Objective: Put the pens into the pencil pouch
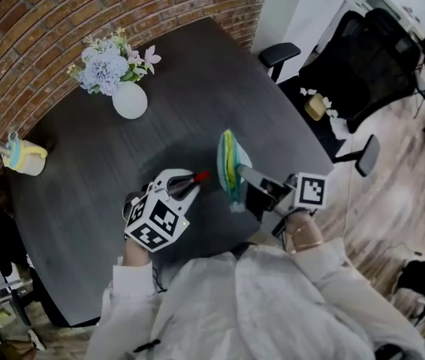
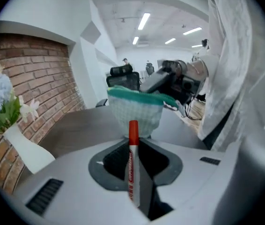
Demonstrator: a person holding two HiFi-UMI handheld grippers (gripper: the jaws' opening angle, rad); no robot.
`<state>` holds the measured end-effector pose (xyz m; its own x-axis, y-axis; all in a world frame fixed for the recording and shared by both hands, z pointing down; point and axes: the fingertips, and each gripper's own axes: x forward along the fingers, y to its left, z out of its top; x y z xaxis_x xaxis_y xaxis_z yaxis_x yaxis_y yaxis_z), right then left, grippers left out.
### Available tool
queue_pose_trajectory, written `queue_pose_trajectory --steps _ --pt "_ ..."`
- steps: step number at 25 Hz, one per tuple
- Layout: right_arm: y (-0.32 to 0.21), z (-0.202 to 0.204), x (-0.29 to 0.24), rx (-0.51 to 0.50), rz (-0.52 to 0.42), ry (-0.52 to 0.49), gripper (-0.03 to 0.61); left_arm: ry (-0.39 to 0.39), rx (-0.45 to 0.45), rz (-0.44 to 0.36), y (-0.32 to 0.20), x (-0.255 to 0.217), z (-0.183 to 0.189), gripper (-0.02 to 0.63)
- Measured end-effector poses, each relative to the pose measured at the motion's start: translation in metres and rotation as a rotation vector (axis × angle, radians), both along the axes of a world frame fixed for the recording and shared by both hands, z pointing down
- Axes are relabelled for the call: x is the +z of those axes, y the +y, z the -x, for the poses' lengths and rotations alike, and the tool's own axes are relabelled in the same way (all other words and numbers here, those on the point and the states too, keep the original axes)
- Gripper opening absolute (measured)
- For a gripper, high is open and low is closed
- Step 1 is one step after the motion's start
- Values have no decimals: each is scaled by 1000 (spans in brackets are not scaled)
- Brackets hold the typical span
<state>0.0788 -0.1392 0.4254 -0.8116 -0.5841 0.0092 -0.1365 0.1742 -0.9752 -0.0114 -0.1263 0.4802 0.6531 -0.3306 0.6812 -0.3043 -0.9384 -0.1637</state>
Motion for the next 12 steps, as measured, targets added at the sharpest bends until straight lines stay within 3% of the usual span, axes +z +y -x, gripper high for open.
queue_pose_trajectory --steps 6,12 --pt "1 0 -5 -10 -8 13 21 311 -118 -87 -18 -77 -16 64" --pt "4 0 -8 -44 -1 26 21 687 -204 -83 -27 -146 -28 66"
